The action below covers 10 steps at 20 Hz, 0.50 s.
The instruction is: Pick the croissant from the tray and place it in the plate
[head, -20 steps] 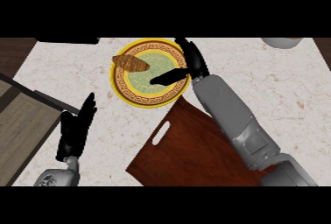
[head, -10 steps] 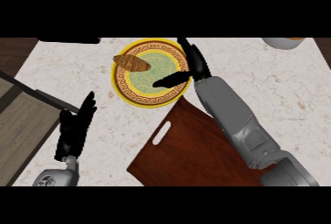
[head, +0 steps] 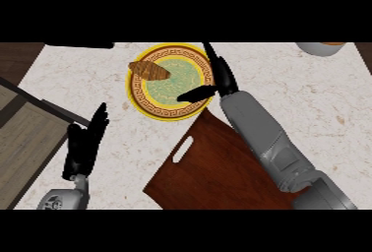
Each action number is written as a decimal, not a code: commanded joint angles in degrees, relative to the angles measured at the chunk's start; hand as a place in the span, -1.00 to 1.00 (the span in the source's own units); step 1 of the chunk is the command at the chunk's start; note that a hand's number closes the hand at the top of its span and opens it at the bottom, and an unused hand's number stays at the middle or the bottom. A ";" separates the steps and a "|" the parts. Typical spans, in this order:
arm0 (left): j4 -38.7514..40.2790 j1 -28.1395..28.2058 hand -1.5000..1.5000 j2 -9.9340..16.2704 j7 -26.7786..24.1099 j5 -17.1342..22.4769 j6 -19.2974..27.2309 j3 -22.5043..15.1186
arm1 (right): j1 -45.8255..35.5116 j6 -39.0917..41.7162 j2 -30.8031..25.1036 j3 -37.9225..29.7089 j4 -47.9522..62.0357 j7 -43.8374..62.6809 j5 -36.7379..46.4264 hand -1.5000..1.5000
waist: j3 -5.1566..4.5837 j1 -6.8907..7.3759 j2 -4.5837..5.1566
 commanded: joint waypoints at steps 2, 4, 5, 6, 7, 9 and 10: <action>-2.35 0.87 0.00 -0.39 1.61 -0.35 0.34 -0.58 | 0.24 -2.57 0.01 0.36 2.33 -1.32 -0.22 -1.00 | 0.04 0.54 0.19; -2.13 0.34 0.00 0.67 2.13 0.74 -0.53 0.90 | -0.60 -2.52 0.01 0.38 3.38 -0.28 0.39 -1.00 | 0.02 -0.19 0.05; -1.03 0.00 0.00 0.43 -0.01 0.25 -0.27 0.81 | -0.77 -2.78 0.01 0.42 3.75 -0.78 0.66 -1.00 | 0.01 -0.27 0.12; -3.44 2.93 0.00 -1.21 1.23 -0.38 0.30 -1.31 | 0.51 -3.43 0.01 0.83 2.93 -0.09 0.34 -1.00 | 0.02 -0.24 -0.10; -1.23 -0.29 0.00 0.20 1.02 -0.05 -0.20 0.48 | 3.07 -5.02 0.01 2.36 0.44 -0.31 -0.03 -1.00 | 0.01 -0.30 -0.16; -0.53 1.97 0.00 -0.26 -1.39 -0.19 -0.31 0.09 | -1.51 -2.51 0.01 -0.15 4.64 0.26 0.89 -1.00 | 0.00 -1.05 -0.07; 0.49 0.24 0.00 -0.93 0.25 -1.03 0.95 -0.05 | -1.80 -3.72 0.01 -0.33 5.66 0.01 1.07 -1.00 | 0.01 -0.81 0.15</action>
